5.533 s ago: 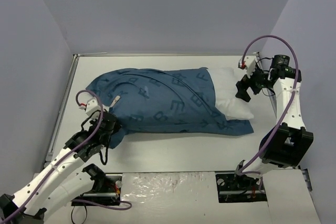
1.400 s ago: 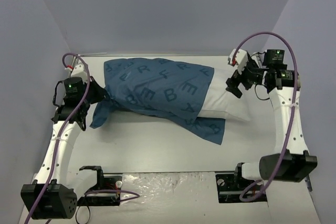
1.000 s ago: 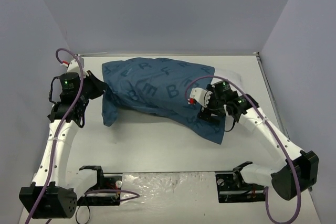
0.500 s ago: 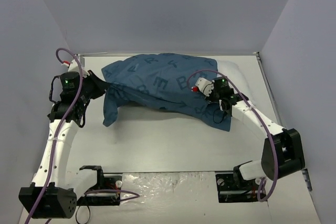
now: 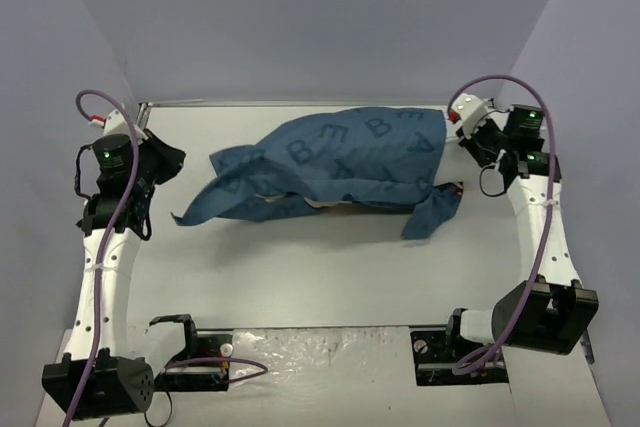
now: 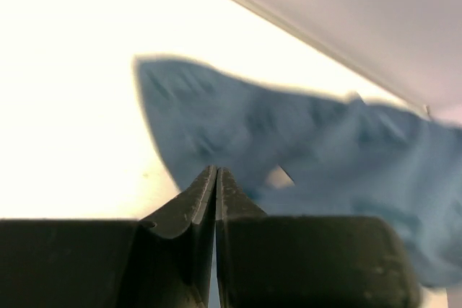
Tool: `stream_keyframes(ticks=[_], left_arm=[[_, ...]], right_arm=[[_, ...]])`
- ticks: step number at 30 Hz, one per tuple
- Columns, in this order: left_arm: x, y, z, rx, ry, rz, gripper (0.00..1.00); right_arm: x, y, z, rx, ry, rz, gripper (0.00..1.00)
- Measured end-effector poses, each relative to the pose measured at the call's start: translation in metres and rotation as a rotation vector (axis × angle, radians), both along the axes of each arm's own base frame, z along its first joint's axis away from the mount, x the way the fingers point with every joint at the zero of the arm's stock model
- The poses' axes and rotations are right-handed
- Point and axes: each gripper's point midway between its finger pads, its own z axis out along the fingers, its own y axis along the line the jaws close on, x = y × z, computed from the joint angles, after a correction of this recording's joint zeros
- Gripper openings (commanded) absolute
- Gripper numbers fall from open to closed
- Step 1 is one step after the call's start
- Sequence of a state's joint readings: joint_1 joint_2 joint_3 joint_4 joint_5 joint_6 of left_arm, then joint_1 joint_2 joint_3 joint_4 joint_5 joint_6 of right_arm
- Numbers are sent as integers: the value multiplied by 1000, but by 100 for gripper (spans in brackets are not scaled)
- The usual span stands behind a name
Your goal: Remove the pillowcase from the pillow
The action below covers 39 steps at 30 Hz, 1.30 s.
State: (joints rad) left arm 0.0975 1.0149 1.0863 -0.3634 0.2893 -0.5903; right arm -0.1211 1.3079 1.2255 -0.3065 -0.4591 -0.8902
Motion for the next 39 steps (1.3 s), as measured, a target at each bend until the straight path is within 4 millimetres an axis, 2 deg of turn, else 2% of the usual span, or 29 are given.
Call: stream_keyframes(ticks=[4,6,8,12,14,15,16,17,19,22,25,29,32,35,39], left_arm=[[3,30,19,24,-49,110,2],[5,33,33,25,-82,121,2],[7,31,49,16,-127,113,2],[10,13,84,-16,-239,32,4],[9,-6,98,-20,-285,-51,23],[7,-18,104,-8,-304,-103,37],[3,-34,110,8,-319,-162,62],[-2,-53,115,35,-333,-236,74],[-17,-91,116,101,-351,-388,87],[-42,-138,95,213,-338,-590,93],[-62,-165,42,353,-261,-739,96],[-71,-162,-35,535,-96,-823,94],[-70,-150,-71,667,-29,-844,94],[-62,-140,-83,806,-17,-811,94],[-32,-132,-83,961,-37,-701,94]], right_arm=[[-3,-55,27,25,-33,-121,0],[-7,-65,31,38,-33,-146,0],[-10,-60,36,73,-28,-130,0],[-14,-24,61,214,-37,-20,0],[-16,-3,81,293,-49,35,0],[-18,5,90,327,-56,57,0],[-19,14,100,362,-63,81,0],[-21,21,109,392,-67,100,0],[-23,34,122,440,-68,122,0],[-25,43,125,484,-47,121,0],[-22,43,117,516,-8,87,0],[-13,38,104,531,31,42,0],[-7,33,95,530,53,12,0],[-2,30,87,533,75,-12,0],[0,31,83,538,87,-20,0]])
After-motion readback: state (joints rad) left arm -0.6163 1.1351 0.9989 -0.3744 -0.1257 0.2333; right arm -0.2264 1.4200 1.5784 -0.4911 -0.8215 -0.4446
